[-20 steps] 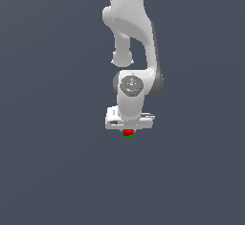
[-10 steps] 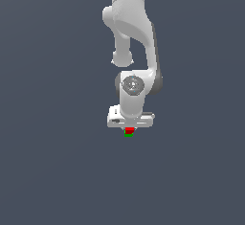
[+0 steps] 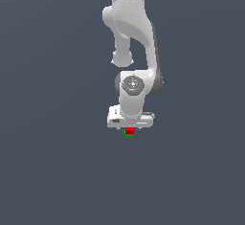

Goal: Stack the red cube on top of the green cube.

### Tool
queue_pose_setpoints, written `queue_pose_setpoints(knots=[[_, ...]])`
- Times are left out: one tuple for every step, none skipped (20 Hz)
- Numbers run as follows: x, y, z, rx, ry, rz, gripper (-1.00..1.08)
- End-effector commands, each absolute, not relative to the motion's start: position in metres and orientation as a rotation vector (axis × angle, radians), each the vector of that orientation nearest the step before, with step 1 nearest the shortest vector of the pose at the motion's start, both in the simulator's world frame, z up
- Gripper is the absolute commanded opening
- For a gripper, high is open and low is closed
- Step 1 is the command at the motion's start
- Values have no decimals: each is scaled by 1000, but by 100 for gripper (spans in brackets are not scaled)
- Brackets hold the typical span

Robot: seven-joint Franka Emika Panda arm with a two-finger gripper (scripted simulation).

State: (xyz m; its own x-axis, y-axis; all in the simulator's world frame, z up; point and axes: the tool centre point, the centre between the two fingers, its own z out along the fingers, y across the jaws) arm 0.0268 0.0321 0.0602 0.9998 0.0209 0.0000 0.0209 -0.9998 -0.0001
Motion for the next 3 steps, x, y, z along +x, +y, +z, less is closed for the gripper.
queue_pose_setpoints(knots=[[27,32,60,-3141,-33,0,100],[27,32,60,-3141,-33,0,100],[27,32,60,-3141,-33,0,100]])
